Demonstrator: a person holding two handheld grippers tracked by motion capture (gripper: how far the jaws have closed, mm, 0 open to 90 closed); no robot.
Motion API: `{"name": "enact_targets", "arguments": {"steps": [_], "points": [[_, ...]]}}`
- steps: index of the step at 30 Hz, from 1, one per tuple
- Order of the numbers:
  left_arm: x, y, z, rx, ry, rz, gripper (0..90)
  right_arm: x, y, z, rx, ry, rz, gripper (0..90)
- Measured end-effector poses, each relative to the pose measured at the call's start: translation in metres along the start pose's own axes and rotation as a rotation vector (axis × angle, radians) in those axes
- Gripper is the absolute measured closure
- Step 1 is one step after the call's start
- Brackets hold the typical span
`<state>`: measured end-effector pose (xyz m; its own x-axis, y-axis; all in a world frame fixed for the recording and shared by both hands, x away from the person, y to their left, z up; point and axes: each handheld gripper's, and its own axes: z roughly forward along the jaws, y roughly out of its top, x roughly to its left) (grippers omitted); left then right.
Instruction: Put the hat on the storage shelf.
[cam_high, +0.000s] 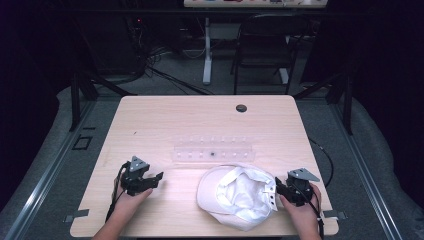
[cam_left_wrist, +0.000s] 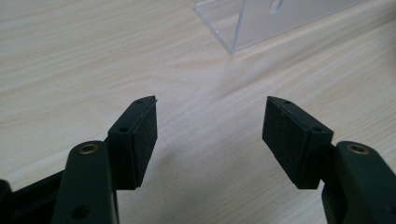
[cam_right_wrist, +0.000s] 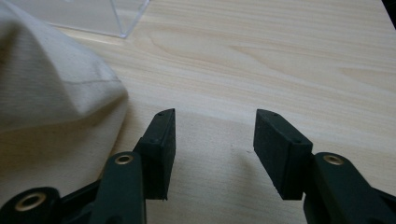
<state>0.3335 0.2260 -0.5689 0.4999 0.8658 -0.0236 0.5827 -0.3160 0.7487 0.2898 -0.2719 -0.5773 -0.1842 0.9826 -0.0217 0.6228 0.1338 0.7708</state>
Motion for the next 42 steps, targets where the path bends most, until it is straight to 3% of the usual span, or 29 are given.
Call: {"name": "enact_targets", "arguments": {"steps": [3,9,13,18,23,27,28,30,31,34,42], "points": [[-0.001,0.001,-0.003,-0.012,0.001,0.006,36.1,0.003,0.002,-0.005,-0.004,-0.012,-0.018,47.3],[-0.007,0.003,-0.005,-0.006,0.011,0.042,39.1,0.003,0.003,-0.009,0.007,-0.033,-0.007,48.4],[-0.008,0.002,-0.004,0.02,0.007,0.039,42.0,-0.002,0.003,-0.01,0.009,-0.042,0.009,49.8],[-0.008,0.002,-0.007,0.016,-0.008,0.01,44.2,-0.006,0.004,-0.013,0.017,-0.015,0.057,49.6],[-0.009,0.002,-0.01,0.013,-0.022,0.006,44.5,-0.011,0.017,-0.024,0.048,0.052,0.09,51.5],[-0.012,0.002,-0.01,0.01,-0.026,0.018,44.5,-0.016,0.027,-0.035,0.085,0.08,0.086,50.6],[-0.013,0.002,-0.01,0.011,-0.027,0.021,44.5,-0.02,0.034,-0.04,0.111,0.103,0.096,50.2],[-0.014,0.002,-0.01,0.011,-0.029,0.029,44.5,-0.022,0.036,-0.042,0.127,0.104,0.099,50.0],[-0.015,0.002,-0.01,0.009,-0.029,0.026,44.5,-0.025,0.043,-0.048,0.175,0.135,0.108,49.4],[-0.016,0.001,-0.01,0.014,-0.029,0.032,44.5,-0.025,0.048,-0.052,0.206,0.147,0.124,49.1],[-0.017,0.001,-0.01,0.017,-0.028,0.037,44.5,-0.022,0.062,-0.064,0.277,0.241,0.151,49.3]]}}
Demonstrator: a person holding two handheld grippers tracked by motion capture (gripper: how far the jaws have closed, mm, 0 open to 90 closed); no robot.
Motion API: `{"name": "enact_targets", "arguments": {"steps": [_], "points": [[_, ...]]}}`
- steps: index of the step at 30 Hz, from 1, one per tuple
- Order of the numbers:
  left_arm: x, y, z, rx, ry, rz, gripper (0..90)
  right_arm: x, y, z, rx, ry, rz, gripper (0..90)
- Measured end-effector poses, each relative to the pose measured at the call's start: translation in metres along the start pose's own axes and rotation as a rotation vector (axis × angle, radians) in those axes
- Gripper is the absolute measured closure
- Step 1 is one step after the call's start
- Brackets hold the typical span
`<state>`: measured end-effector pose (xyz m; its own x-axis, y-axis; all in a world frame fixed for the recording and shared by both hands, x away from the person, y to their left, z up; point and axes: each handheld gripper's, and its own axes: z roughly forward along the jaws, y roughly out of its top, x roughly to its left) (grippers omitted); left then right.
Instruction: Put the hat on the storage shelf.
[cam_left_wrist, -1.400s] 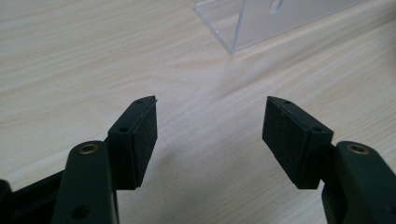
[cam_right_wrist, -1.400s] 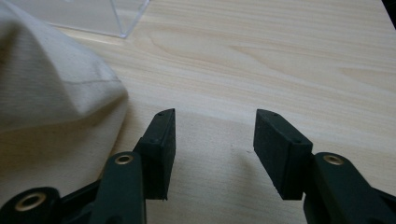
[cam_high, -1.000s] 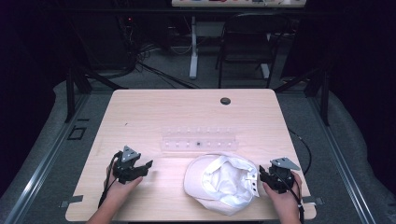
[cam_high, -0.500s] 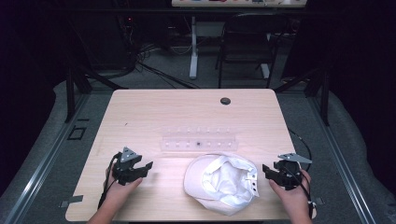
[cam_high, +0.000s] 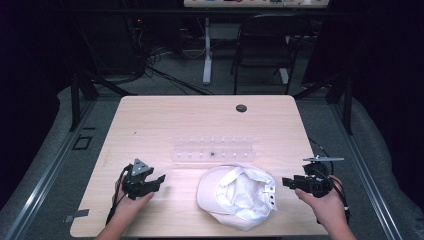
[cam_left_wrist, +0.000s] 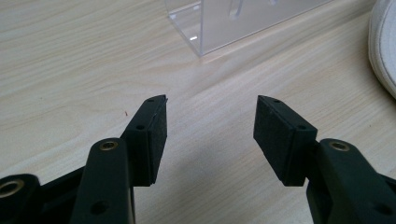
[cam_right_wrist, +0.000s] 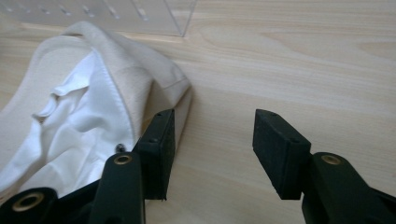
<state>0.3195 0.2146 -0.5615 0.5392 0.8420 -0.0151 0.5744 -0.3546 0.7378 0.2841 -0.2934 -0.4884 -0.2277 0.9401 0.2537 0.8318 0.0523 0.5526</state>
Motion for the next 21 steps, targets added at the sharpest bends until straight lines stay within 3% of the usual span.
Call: {"name": "enact_targets", "arguments": {"steps": [5,8,11,21], "points": [[0.0,0.0,0.0,0.003,0.001,-0.003,44.5,0.011,0.004,-0.008,0.02,0.022,-0.016,49.6],[0.001,0.0,0.0,0.001,0.003,0.001,44.5,0.019,0.007,-0.013,0.039,0.061,-0.016,49.4],[0.0,-0.001,0.0,0.0,0.003,0.0,44.5,0.023,0.01,-0.014,0.086,0.133,0.018,48.6],[0.001,-0.001,0.002,0.007,0.005,0.004,44.5,0.026,0.005,0.0,0.181,0.194,0.084,45.9]]}}
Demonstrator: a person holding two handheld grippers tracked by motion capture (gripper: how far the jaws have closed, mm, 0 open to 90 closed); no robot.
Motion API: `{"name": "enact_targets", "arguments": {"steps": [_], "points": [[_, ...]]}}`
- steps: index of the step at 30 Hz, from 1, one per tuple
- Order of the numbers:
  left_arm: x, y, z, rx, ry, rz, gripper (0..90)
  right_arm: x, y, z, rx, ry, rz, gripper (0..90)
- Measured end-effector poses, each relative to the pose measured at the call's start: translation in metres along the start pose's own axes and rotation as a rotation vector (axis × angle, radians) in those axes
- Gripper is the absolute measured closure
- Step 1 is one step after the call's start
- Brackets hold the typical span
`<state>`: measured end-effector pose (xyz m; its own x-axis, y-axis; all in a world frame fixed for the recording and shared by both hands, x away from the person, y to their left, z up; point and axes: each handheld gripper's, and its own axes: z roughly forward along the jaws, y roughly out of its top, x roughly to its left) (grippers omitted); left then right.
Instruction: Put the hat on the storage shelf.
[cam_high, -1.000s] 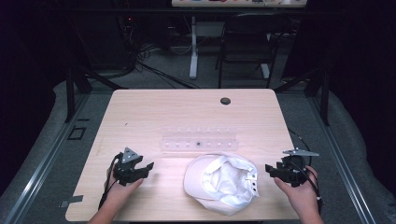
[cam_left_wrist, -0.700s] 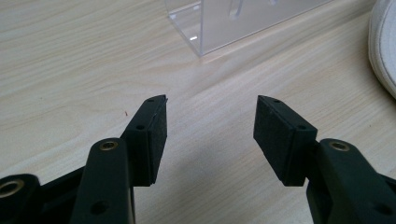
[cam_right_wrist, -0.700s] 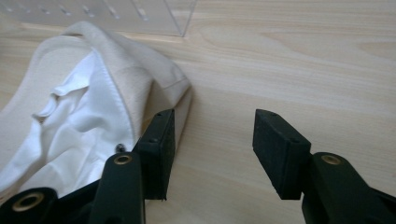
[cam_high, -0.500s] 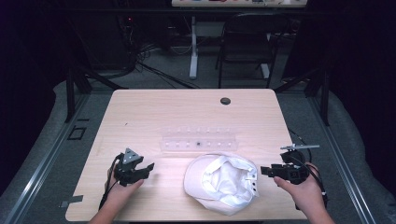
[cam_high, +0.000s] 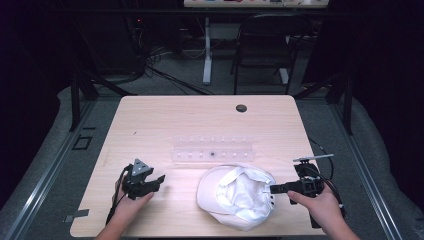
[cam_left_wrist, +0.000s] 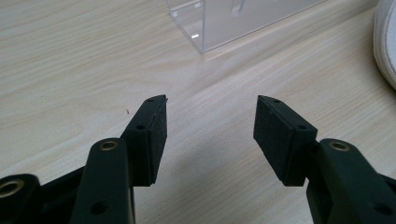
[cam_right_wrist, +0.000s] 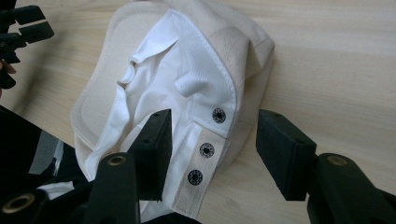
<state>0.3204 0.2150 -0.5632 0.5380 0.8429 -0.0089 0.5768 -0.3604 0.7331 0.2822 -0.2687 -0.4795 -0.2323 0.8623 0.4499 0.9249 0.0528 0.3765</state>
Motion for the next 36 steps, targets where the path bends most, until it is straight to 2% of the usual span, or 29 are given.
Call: {"name": "enact_targets", "arguments": {"steps": [3,4,6,11,15,19,20,24,30,33,35,36], "points": [[0.0,0.0,0.001,0.001,0.002,-0.004,44.5,-0.001,-0.002,0.009,0.014,0.003,0.018,45.9],[0.0,0.0,0.001,0.002,0.002,-0.004,44.5,-0.003,-0.002,0.012,0.038,0.002,0.012,45.9],[0.0,0.0,0.001,0.001,0.002,-0.002,44.5,-0.004,-0.003,0.018,0.054,0.008,0.031,45.9],[0.0,0.0,0.001,0.007,0.002,0.003,44.5,-0.005,-0.005,0.027,0.076,0.06,0.066,45.6],[-0.001,0.0,0.001,0.008,0.001,0.006,44.5,-0.005,-0.007,0.038,0.098,0.078,0.087,45.4],[0.0,0.0,0.001,0.007,0.002,0.003,44.5,-0.004,-0.007,0.044,0.131,0.099,0.087,45.5],[0.0,0.0,0.002,0.008,0.002,0.004,44.5,-0.003,-0.008,0.046,0.115,0.099,0.101,45.5],[0.0,0.0,0.001,0.006,0.002,0.004,44.5,-0.001,-0.005,0.043,0.129,0.107,0.089,45.8],[-0.001,0.0,0.002,0.009,0.004,0.007,44.5,0.003,0.001,0.031,0.098,0.14,0.092,46.7],[-0.001,0.0,0.002,0.009,0.004,0.007,44.5,0.005,0.005,0.024,0.089,0.174,0.107,50.1],[-0.001,0.0,0.002,0.009,0.004,0.007,44.5,0.005,0.006,0.023,0.092,0.18,0.104,51.9],[-0.001,0.0,0.002,0.01,0.004,0.006,44.5,0.007,0.006,0.023,0.078,0.178,0.118,53.8]]}}
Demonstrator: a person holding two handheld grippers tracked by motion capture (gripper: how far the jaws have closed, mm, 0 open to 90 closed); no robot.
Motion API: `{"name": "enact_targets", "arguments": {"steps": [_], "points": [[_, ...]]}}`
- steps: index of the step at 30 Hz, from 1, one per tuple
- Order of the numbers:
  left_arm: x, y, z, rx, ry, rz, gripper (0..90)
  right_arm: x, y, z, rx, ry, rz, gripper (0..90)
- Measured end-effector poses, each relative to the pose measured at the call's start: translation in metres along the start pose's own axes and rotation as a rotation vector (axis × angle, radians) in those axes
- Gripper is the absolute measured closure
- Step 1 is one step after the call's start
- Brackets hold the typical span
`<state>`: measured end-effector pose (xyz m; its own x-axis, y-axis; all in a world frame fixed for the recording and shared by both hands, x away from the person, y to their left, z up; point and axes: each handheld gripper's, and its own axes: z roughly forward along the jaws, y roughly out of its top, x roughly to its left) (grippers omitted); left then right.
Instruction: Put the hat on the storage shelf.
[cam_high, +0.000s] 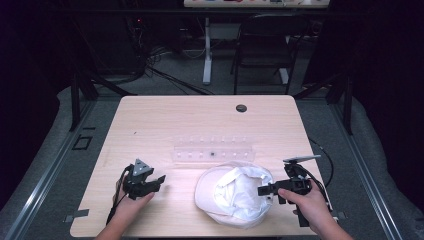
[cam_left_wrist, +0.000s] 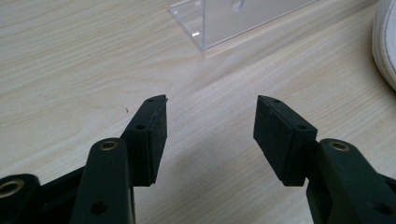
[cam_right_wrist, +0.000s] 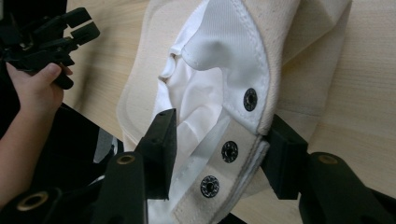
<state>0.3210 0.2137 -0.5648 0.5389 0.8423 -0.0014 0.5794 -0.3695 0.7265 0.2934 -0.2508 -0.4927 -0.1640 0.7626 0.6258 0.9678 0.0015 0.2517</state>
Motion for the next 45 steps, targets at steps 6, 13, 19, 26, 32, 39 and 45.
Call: {"name": "enact_targets", "arguments": {"steps": [6,13,19,26,32,39,45], "points": [[0.0,0.0,0.0,-0.001,0.0,0.001,44.5,0.001,0.005,-0.004,0.013,0.005,0.015,66.8],[0.0,0.0,0.0,-0.002,0.0,-0.001,44.5,0.002,0.008,-0.004,0.017,-0.026,0.014,76.6],[0.0,0.0,0.0,0.0,0.0,0.002,44.5,0.006,0.013,-0.007,0.029,-0.058,0.005,78.7],[0.0,0.0,0.0,-0.001,0.001,0.001,44.6,0.009,0.02,-0.01,0.016,-0.1,-0.004,78.8],[0.0,0.0,0.0,-0.001,0.0,0.0,44.6,0.014,0.028,-0.016,0.017,-0.151,-0.023,79.0],[-0.001,0.0,0.001,0.002,-0.001,0.006,45.7,0.028,0.041,-0.022,0.026,-0.255,-0.049,79.5],[-0.001,0.0,0.001,0.005,-0.003,0.011,45.7,0.036,0.051,-0.027,0.064,-0.305,-0.079,79.9]]}}
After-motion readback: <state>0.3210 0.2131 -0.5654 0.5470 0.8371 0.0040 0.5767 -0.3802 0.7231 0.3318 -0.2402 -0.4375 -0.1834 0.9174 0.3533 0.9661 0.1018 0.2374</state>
